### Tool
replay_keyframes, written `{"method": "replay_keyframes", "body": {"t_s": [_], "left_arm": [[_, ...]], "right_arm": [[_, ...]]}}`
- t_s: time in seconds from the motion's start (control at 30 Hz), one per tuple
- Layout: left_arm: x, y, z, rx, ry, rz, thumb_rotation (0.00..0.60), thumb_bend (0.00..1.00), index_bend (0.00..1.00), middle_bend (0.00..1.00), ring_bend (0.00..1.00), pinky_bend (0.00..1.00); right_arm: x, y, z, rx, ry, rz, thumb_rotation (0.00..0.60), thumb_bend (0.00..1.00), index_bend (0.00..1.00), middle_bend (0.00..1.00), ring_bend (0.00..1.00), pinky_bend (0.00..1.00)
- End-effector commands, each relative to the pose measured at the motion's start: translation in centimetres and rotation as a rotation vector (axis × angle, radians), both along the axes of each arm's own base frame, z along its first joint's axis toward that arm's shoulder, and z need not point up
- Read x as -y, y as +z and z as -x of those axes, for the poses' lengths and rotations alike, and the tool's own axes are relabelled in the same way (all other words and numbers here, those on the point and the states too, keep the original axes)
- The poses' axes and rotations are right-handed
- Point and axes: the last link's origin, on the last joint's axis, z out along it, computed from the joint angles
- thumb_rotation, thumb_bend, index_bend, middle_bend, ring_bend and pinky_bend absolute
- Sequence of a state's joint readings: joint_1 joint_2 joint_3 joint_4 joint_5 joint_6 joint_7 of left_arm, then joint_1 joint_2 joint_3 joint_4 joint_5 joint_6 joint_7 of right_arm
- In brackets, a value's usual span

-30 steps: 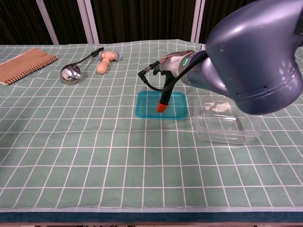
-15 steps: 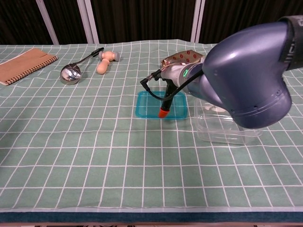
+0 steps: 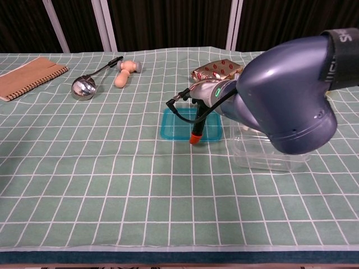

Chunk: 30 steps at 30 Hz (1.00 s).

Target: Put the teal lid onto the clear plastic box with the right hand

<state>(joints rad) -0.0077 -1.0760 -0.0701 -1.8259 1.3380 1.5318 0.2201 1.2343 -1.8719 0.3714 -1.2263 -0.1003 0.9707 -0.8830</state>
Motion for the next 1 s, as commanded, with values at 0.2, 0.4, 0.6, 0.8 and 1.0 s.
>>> {"method": "replay_keyframes", "body": {"t_s": [0.2, 0.4, 0.6, 0.8, 1.0], "left_arm": [[0.02, -0.04, 0.01, -0.002, 0.002, 0.002, 0.600, 0.32, 0.08, 0.00, 0.00, 0.00], [0.00, -0.03, 0.02, -0.002, 0.002, 0.001, 0.600, 0.32, 0.08, 0.00, 0.00, 0.00], [0.00, 0.00, 0.03, -0.002, 0.003, 0.000, 0.600, 0.32, 0.08, 0.00, 0.00, 0.00], [0.00, 0.01, 0.06, -0.003, 0.005, 0.001, 0.600, 0.32, 0.08, 0.00, 0.00, 0.00], [-0.04, 0.03, 0.09, -0.004, 0.007, 0.001, 0.600, 0.32, 0.08, 0.00, 0.00, 0.00]], "right_arm": [[0.08, -0.04, -0.02, 0.004, -0.006, 0.000, 0.600, 0.10, 0.00, 0.12, 0.00, 0.00], [0.07, -0.06, -0.14, 0.005, -0.007, 0.005, 0.600, 0.10, 0.00, 0.16, 0.00, 0.00], [0.06, -0.23, -0.33, 0.008, -0.003, 0.006, 0.600, 0.10, 0.00, 0.16, 0.00, 0.00], [0.30, -0.36, -0.33, 0.008, -0.008, 0.014, 0.600, 0.10, 0.00, 0.16, 0.00, 0.00], [0.41, -0.54, -0.30, 0.005, -0.009, 0.013, 0.600, 0.10, 0.00, 0.16, 0.00, 0.00]]}}
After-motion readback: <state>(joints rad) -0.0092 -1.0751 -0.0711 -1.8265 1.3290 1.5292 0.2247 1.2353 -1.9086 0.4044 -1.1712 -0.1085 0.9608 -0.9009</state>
